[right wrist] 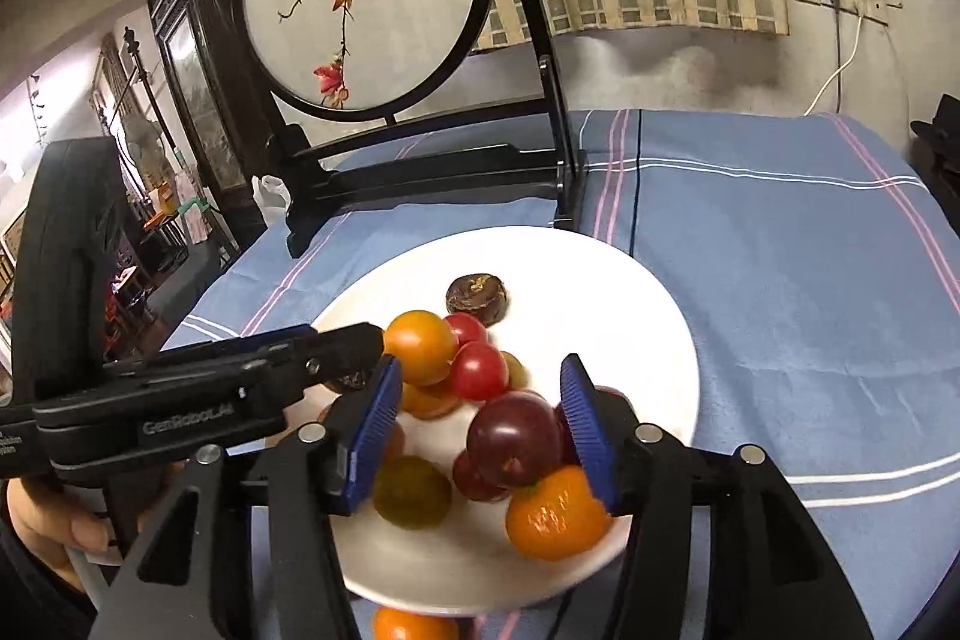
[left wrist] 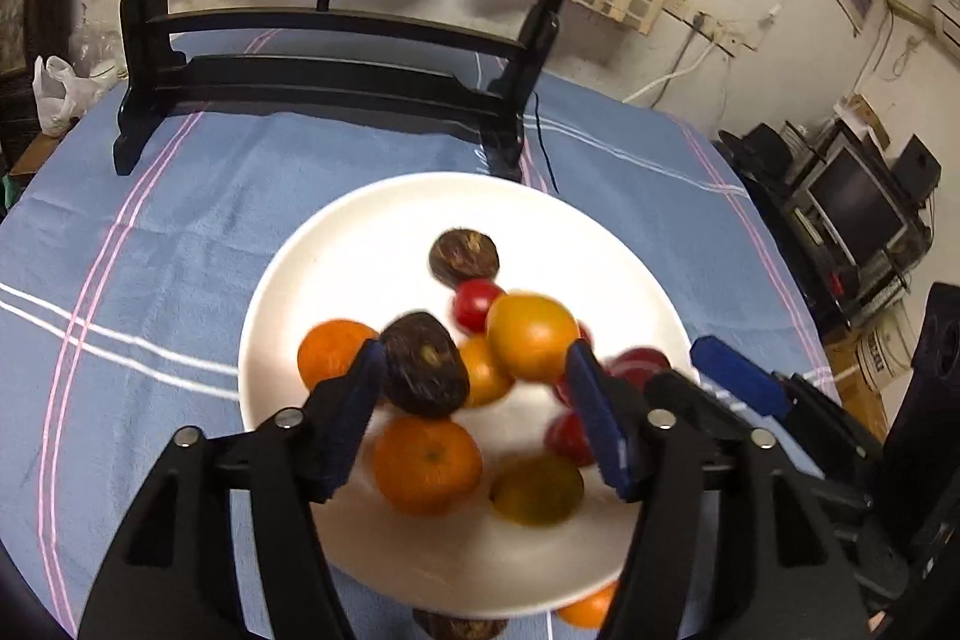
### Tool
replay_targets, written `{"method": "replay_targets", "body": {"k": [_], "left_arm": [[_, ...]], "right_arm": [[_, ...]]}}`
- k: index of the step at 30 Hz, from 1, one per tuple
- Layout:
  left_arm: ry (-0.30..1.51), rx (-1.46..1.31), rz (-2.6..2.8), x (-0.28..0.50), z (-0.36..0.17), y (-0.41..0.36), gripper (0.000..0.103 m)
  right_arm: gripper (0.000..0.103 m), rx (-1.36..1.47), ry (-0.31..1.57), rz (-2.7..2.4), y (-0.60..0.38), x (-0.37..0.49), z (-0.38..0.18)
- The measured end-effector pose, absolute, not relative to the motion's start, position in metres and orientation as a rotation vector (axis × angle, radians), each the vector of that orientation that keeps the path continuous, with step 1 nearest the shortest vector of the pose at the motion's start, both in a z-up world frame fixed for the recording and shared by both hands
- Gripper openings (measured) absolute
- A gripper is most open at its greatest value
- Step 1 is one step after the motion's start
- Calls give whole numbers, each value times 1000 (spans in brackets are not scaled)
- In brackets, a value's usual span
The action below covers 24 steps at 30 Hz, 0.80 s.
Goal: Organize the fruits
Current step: 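Lower both tomatoes onto the plate and open both grippers, then grasp the last mandarin with the right gripper while the left gripper grasps the last dark brown fruit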
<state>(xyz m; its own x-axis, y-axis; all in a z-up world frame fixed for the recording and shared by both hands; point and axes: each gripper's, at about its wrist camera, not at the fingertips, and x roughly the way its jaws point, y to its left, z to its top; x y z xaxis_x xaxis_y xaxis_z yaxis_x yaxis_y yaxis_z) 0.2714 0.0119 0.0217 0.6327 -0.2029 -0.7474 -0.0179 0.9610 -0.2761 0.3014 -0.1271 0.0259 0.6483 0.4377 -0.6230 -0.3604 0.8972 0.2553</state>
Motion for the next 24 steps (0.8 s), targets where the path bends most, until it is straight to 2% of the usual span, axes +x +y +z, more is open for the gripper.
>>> {"method": "replay_targets", "body": {"k": [11, 15, 24], "left_arm": [[800, -134, -101, 205, 33, -9, 75], [794, -127, -86, 179, 26, -8, 82], [838, -166, -63, 153, -4, 7, 82]], "right_arm": [[56, 37, 689, 440, -141, 251, 36], [56, 15, 701, 443, -145, 230, 29], [56, -39, 795, 474, -133, 201, 1]]}}
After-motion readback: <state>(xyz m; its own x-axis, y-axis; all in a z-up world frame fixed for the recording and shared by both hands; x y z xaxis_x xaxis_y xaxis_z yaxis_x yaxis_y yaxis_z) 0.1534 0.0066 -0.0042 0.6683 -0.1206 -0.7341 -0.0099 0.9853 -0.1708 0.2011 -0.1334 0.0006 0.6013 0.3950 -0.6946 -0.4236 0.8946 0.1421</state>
